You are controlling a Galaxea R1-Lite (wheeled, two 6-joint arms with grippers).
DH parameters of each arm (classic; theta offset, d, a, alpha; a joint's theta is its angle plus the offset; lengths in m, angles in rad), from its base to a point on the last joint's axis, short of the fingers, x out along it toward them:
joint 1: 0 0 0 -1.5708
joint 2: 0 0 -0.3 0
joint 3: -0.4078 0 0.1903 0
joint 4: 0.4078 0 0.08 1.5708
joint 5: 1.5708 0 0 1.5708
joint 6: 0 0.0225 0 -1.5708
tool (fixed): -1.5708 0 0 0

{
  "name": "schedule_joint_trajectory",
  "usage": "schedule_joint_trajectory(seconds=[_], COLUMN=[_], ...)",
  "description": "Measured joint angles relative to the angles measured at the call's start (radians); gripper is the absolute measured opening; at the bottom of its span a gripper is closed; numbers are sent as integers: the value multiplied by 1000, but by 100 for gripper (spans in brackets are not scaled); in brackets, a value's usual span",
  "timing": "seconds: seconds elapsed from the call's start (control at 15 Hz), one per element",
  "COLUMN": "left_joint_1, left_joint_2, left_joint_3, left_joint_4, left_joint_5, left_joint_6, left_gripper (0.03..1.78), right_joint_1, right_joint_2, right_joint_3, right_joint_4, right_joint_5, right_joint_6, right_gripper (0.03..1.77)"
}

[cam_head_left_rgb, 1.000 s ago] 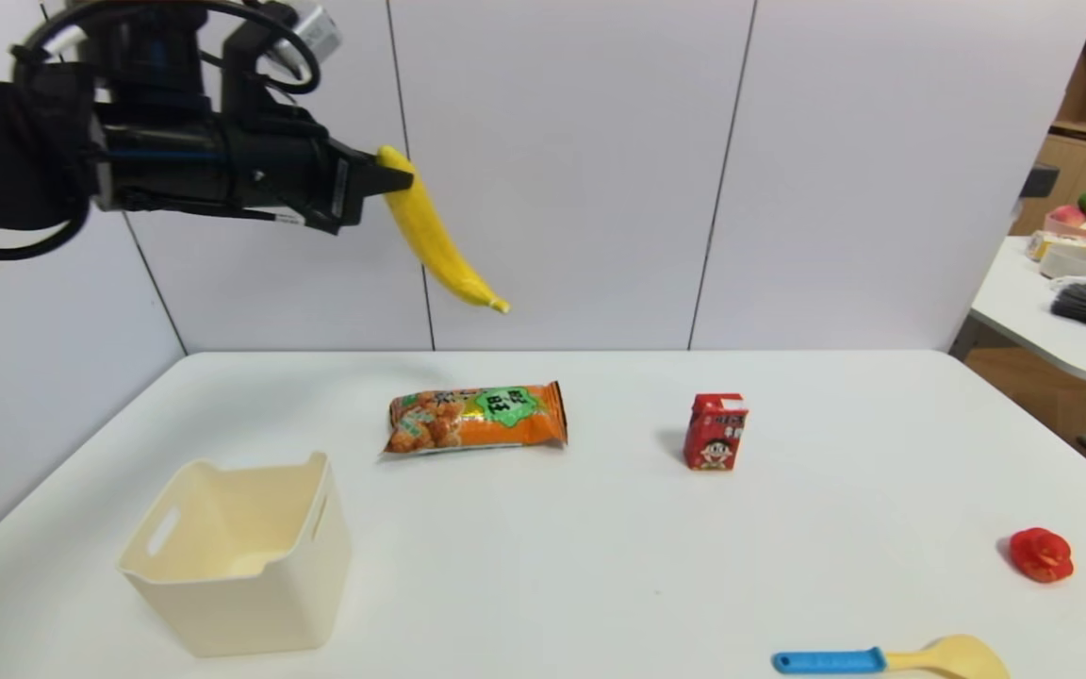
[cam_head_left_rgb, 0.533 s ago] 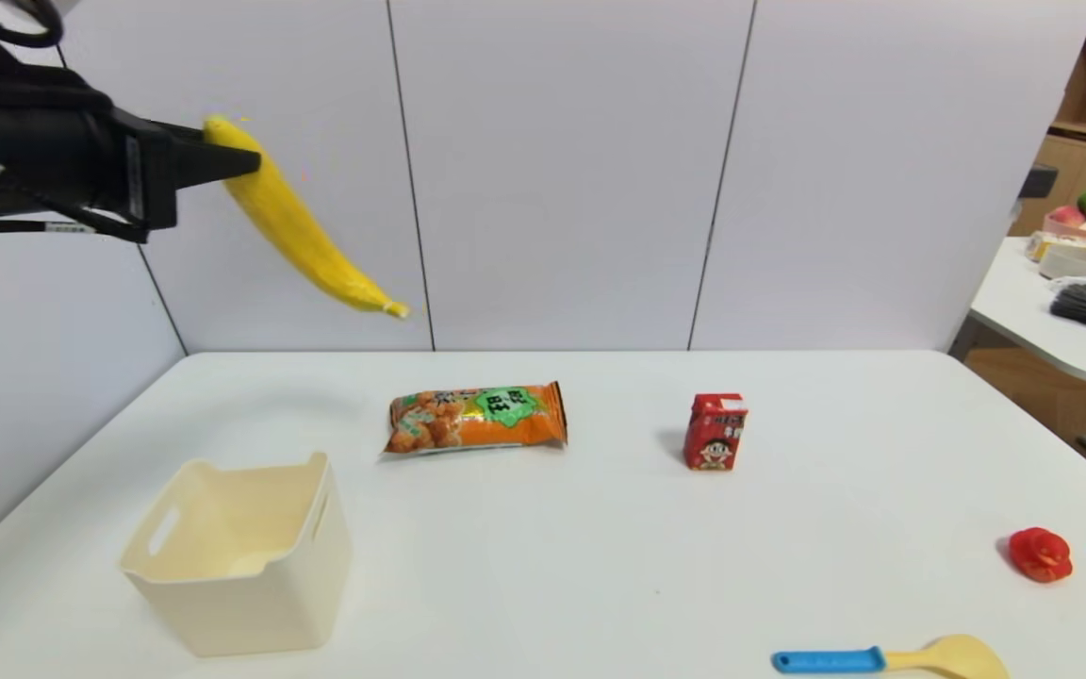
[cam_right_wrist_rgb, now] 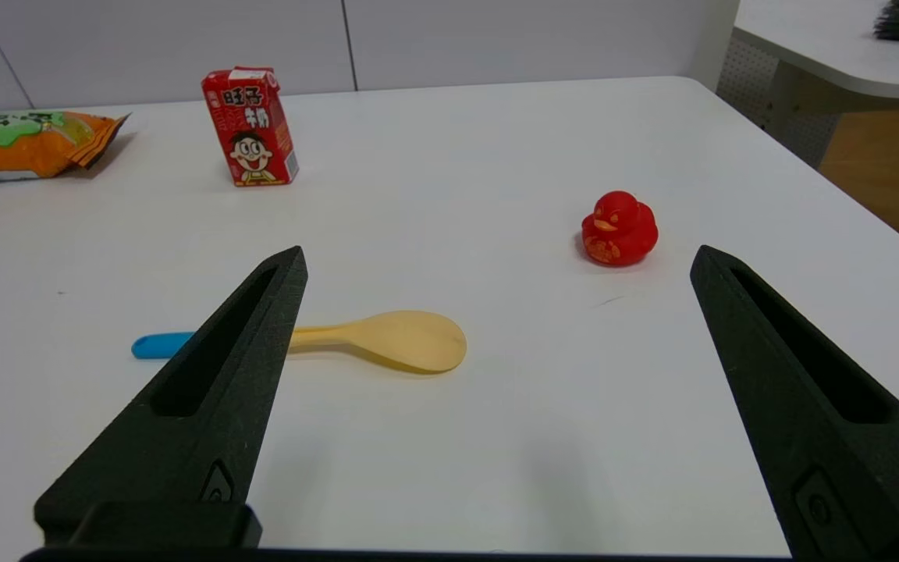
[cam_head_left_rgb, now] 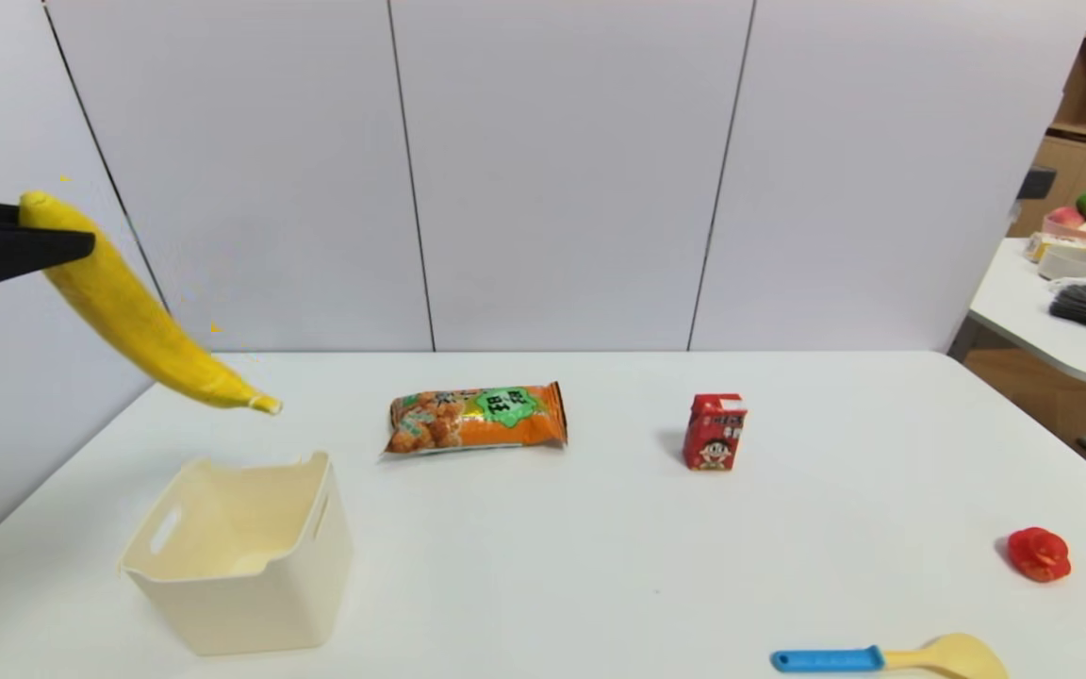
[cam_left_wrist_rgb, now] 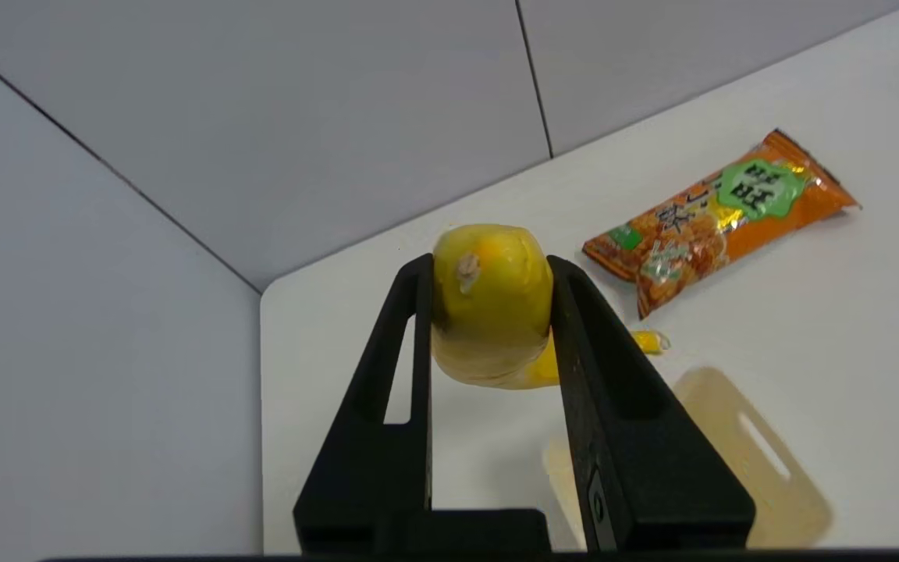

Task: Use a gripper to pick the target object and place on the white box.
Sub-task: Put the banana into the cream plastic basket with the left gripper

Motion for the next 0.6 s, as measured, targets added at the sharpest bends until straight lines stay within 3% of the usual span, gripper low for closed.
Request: schedule_joint_trajectory(seconds=[0.13, 0.6], left_joint_1=[3, 2], left_joint_2=[-18, -20], left_joint_3=[1, 1], left_joint_4=[49, 58], left_joint_5=[12, 10], left_joint_6=[18, 58], left_gripper=[50, 50], right_joint_1=[0, 0], right_joint_2=[0, 0], right_joint_3=[0, 0], right_joint_4=[0, 0], right_joint_5=[0, 0], right_joint_6=[-1, -1], right_gripper=[170, 170])
